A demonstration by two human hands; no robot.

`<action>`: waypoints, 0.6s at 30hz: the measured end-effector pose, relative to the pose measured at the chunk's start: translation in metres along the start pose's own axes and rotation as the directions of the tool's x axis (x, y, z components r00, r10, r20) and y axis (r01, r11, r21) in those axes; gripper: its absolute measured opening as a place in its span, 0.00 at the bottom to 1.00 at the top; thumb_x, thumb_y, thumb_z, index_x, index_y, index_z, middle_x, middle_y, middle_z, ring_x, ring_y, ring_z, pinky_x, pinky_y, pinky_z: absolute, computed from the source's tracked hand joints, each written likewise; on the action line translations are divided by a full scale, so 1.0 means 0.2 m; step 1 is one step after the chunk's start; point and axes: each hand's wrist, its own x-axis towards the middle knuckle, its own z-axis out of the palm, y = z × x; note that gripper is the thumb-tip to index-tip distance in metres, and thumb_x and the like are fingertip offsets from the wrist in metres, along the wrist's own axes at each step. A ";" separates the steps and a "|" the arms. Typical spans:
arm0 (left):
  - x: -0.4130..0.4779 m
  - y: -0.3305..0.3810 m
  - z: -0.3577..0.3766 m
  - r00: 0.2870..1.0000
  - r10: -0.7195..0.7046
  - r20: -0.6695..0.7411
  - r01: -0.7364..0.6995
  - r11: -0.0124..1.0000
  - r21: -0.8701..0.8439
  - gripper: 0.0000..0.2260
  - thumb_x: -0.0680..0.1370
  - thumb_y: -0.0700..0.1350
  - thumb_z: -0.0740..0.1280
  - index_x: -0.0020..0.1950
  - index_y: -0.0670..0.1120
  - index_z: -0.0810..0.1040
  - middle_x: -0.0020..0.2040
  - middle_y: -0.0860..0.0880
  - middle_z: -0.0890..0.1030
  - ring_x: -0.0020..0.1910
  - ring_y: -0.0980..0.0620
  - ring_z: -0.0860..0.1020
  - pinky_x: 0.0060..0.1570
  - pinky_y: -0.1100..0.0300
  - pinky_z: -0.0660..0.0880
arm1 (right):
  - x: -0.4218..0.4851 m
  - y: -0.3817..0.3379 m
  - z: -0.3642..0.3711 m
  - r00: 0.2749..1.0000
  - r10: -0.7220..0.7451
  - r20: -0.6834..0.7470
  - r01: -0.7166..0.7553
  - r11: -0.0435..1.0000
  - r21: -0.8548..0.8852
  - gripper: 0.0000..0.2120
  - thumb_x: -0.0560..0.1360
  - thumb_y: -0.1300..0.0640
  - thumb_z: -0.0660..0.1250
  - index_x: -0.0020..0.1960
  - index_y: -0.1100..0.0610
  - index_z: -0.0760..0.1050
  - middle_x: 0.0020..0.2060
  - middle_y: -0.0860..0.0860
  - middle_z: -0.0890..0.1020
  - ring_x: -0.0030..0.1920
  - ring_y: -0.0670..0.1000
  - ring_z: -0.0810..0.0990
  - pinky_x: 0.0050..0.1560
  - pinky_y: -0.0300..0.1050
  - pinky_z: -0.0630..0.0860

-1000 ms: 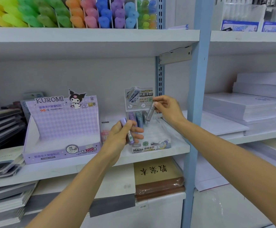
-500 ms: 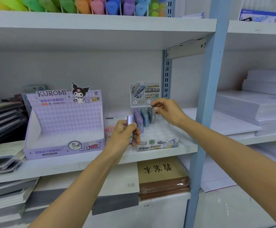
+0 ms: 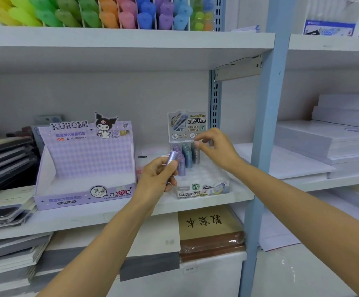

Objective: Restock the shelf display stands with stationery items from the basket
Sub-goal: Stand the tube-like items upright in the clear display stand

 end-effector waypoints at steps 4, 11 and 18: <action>-0.01 0.03 0.03 1.000 -0.008 0.007 0.008 1.000 -0.002 0.06 0.81 0.40 0.63 0.56 0.42 0.78 0.38 0.47 0.75 0.31 0.56 0.74 0.30 0.65 0.68 | -0.07 -0.13 -0.08 0.998 0.000 0.065 -0.030 0.889 0.457 0.09 0.79 0.56 0.65 0.58 0.54 0.80 0.47 0.51 0.83 0.42 0.47 0.82 0.43 0.38 0.78; -0.05 0.09 0.08 1.000 -0.003 0.026 0.003 1.000 -0.014 0.15 0.78 0.36 0.68 0.64 0.44 0.73 0.43 0.44 0.80 0.34 0.53 0.76 0.33 0.64 0.74 | -0.18 -0.20 -0.11 0.963 -0.127 0.238 -0.051 0.780 0.623 0.09 0.74 0.63 0.71 0.52 0.55 0.81 0.45 0.50 0.84 0.46 0.48 0.83 0.49 0.41 0.78; -0.08 0.13 0.02 0.996 0.046 -0.076 -0.057 0.989 -0.136 0.08 0.76 0.36 0.69 0.54 0.43 0.80 0.39 0.46 0.82 0.35 0.53 0.79 0.35 0.65 0.77 | -0.24 -0.20 -0.18 0.983 -0.014 0.184 -0.130 0.658 0.742 0.07 0.73 0.66 0.71 0.50 0.60 0.78 0.44 0.57 0.83 0.41 0.51 0.83 0.46 0.40 0.79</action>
